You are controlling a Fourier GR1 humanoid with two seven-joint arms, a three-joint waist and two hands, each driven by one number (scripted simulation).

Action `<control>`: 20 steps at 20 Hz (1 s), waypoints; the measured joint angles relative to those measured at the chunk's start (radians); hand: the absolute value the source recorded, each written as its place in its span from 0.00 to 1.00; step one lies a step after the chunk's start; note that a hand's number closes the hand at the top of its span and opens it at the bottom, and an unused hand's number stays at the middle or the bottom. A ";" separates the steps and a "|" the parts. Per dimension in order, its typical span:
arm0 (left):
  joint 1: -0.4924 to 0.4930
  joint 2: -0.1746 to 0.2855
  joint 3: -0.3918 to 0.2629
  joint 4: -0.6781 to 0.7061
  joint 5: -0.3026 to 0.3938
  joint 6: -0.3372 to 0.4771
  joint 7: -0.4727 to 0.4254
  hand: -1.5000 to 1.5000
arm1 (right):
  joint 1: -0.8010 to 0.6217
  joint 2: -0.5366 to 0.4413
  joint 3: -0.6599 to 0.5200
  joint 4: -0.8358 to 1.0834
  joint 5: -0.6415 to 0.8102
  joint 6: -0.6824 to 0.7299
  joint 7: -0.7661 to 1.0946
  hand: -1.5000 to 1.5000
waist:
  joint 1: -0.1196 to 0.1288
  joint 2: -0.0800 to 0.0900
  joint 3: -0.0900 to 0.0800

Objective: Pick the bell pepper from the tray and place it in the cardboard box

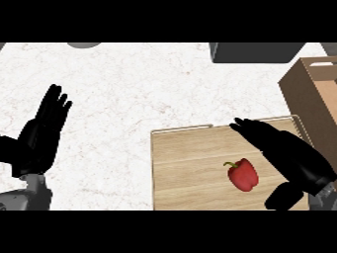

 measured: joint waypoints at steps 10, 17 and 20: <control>0.000 -0.001 0.037 0.005 0.004 -0.034 0.008 0.50 | 0.000 0.052 -0.002 0.079 0.092 -0.013 -0.062 0.00 | 0.000 0.000 0.000; -0.009 -0.013 0.044 -0.002 -0.005 -0.038 0.023 0.50 | 0.040 0.076 0.012 0.083 0.158 -0.036 -0.096 0.00 | -0.001 0.000 0.000; -0.007 -0.027 0.031 -0.014 -0.023 -0.027 0.030 0.50 | 0.034 0.071 -0.003 0.104 0.172 -0.040 -0.132 0.00 | -0.001 0.000 0.000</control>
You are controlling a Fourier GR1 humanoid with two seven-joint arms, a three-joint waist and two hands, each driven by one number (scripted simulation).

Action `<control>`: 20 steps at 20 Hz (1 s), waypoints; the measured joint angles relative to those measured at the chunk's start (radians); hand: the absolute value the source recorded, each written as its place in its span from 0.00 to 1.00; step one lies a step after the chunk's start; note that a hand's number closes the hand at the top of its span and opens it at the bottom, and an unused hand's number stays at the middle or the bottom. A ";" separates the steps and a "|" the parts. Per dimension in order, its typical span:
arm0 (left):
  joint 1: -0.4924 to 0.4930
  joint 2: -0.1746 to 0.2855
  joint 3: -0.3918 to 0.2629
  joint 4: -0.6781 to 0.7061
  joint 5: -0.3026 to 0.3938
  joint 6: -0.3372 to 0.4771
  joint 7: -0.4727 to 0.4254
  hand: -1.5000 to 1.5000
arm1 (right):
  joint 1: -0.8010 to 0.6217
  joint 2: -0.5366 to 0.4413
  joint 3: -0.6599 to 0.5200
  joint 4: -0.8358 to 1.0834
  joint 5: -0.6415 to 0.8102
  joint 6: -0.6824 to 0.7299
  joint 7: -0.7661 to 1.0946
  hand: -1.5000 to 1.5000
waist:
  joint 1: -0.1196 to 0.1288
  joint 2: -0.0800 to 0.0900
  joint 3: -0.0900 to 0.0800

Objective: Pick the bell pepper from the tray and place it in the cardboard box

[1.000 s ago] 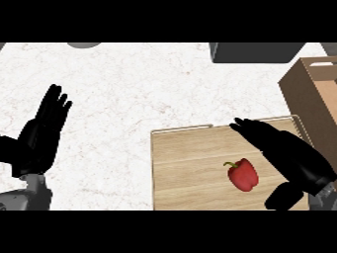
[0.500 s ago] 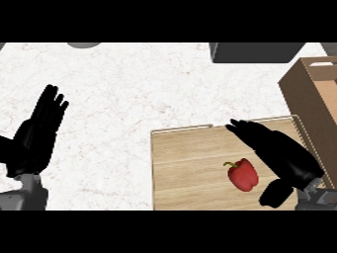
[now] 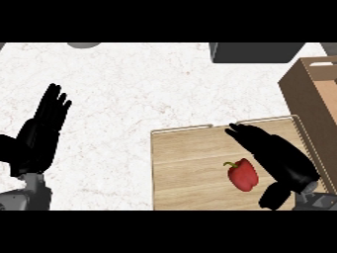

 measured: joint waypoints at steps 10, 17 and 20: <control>0.001 -0.002 0.016 -0.004 -0.008 -0.009 -0.001 0.50 | -0.012 -0.007 0.039 0.046 0.109 -0.111 -0.119 1.00 | 0.001 -0.002 -0.002; -0.015 0.006 0.031 0.014 0.005 -0.026 0.003 0.50 | -0.036 0.145 0.103 0.033 0.207 -0.128 0.068 1.00 | 0.002 -0.001 -0.002; -0.023 0.001 0.019 0.019 -0.004 -0.024 0.001 0.50 | -0.052 0.203 0.163 0.064 0.232 -0.186 0.276 1.00 | 0.008 -0.004 -0.008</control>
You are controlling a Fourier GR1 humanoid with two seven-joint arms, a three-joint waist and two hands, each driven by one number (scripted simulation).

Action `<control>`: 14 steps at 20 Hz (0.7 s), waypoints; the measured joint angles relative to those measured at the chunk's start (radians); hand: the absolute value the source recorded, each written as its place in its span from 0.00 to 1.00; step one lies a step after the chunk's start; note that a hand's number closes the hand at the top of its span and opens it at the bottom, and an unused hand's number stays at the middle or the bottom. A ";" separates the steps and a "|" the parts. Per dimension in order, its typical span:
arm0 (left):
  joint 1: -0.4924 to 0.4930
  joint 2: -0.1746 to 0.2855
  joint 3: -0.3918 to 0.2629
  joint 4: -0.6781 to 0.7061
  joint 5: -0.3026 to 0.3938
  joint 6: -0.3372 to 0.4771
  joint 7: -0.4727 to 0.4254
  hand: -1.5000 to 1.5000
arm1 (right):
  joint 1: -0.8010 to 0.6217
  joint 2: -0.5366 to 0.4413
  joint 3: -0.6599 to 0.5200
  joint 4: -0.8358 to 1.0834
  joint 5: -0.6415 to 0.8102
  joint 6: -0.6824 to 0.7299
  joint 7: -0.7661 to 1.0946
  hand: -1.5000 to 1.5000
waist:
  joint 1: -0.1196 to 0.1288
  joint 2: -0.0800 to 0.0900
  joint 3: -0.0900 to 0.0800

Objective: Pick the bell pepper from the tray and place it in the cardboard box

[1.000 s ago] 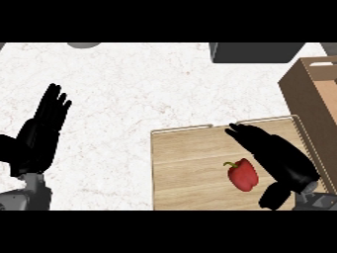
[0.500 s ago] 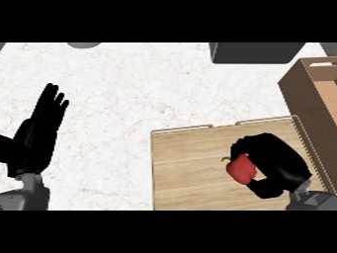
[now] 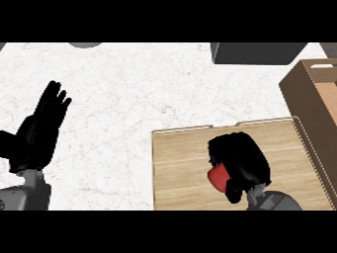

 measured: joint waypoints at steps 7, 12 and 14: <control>0.014 -0.009 -0.013 -0.018 -0.007 0.000 0.004 0.50 | -0.173 0.072 0.197 0.082 -0.016 -0.165 0.370 1.00 | 0.010 0.003 0.005; 0.013 -0.014 -0.011 -0.002 -0.015 0.005 -0.009 0.50 | -0.334 0.086 0.311 0.069 -0.064 -0.151 0.543 1.00 | 0.006 0.004 0.007; 0.015 -0.012 -0.014 -0.013 -0.017 0.006 0.004 0.50 | -0.375 0.088 0.318 0.029 -0.073 -0.140 0.585 1.00 | 0.003 0.003 0.007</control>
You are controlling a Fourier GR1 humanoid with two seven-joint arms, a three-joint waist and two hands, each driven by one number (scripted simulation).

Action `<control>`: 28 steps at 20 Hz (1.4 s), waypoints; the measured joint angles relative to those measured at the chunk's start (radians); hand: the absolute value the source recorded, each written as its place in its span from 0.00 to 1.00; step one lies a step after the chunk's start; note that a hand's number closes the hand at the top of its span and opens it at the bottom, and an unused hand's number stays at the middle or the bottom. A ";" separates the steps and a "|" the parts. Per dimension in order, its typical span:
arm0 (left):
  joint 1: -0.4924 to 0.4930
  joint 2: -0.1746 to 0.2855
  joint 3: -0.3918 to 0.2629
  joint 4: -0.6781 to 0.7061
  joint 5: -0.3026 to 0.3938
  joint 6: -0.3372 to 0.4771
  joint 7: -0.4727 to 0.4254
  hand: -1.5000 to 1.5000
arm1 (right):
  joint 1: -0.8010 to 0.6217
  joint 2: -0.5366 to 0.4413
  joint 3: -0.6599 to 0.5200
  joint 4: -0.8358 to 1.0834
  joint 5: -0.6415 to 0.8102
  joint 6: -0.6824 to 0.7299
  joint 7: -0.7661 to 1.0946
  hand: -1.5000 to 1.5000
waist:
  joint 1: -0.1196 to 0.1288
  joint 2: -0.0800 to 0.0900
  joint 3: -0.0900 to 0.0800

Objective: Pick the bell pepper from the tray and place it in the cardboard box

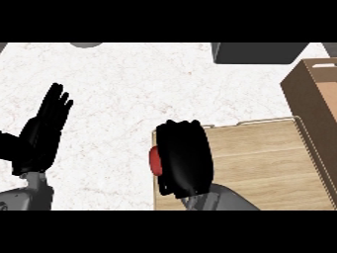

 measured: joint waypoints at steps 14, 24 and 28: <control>0.013 -0.001 0.010 -0.019 -0.001 0.010 0.007 0.50 | -0.145 -0.039 -0.258 -0.231 0.145 -0.062 0.140 1.00 | -0.017 -0.003 0.000; -0.001 0.002 0.020 0.005 0.003 0.002 -0.008 0.50 | -0.105 -0.153 -0.574 -0.264 0.066 0.010 0.049 1.00 | -0.016 0.000 0.001; -0.003 0.012 0.027 -0.010 0.013 -0.007 0.010 0.50 | -0.076 -0.235 -0.658 -0.217 0.076 0.002 -0.005 1.00 | -0.013 0.001 0.001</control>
